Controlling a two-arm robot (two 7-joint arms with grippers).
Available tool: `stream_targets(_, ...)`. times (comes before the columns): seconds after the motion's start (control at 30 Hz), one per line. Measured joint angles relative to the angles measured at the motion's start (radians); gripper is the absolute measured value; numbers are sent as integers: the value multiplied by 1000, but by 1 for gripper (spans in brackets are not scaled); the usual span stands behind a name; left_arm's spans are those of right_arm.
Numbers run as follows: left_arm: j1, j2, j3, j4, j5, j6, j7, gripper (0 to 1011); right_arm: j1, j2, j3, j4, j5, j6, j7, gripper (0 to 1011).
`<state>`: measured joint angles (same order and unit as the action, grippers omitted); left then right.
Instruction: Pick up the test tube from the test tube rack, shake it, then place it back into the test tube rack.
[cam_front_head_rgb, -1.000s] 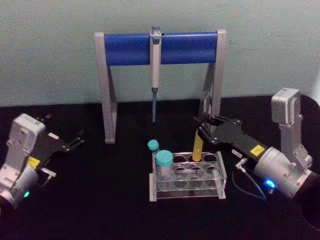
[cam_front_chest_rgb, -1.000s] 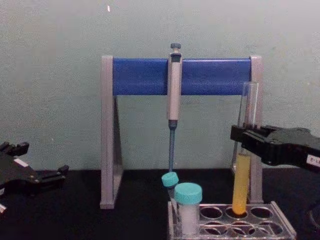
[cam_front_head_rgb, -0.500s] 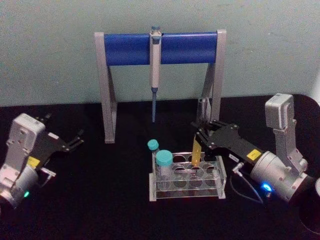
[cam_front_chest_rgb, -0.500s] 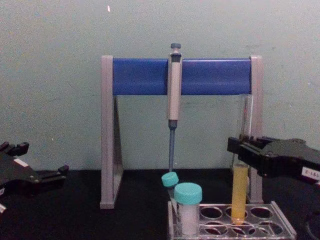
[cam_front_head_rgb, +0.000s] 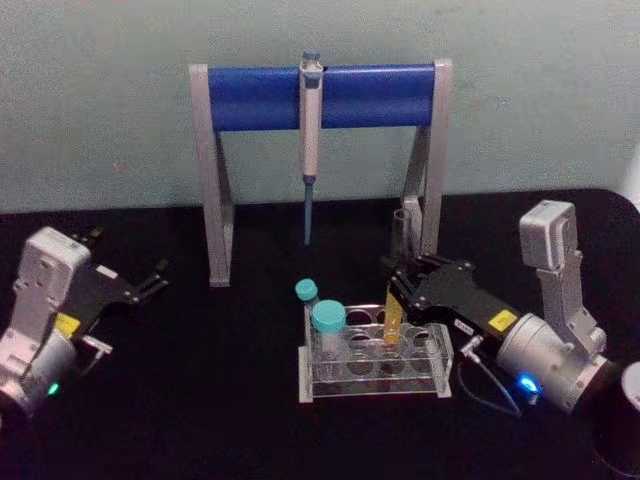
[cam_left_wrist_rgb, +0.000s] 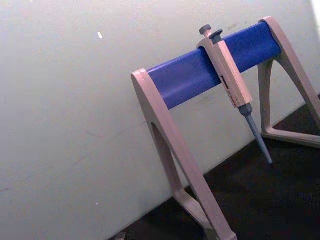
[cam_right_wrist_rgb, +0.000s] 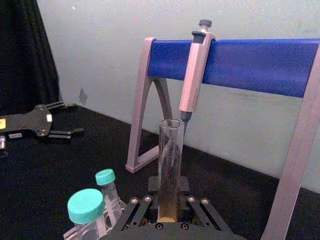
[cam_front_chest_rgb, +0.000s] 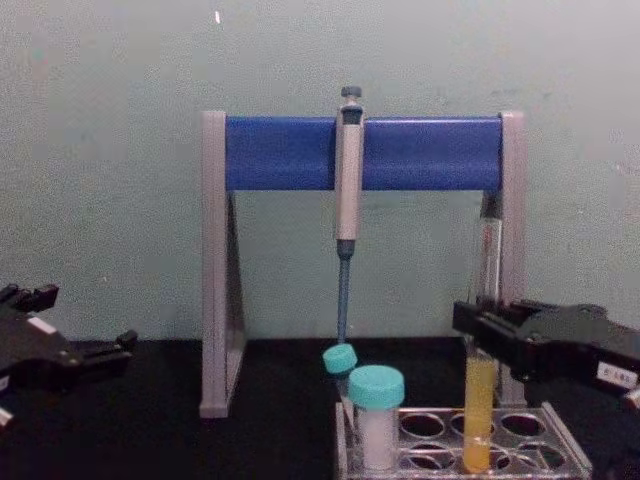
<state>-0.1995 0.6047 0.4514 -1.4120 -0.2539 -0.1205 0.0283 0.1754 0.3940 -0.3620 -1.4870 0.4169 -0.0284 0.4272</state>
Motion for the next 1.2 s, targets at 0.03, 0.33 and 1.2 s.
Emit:
stream_targets(0.03,0,0,0,0,0,0,0,1010,-1,-1,0,2,-2,-1,-1,229)
stream_targets(0.33,0,0,0,0,0,0,0,1010,-7,-8,1,14,-10,-3,-3,229)
stream_targets(1.2,0,0,0,0,0,0,0,1009,-7,-21,-3,41,-29,3,-4,229)
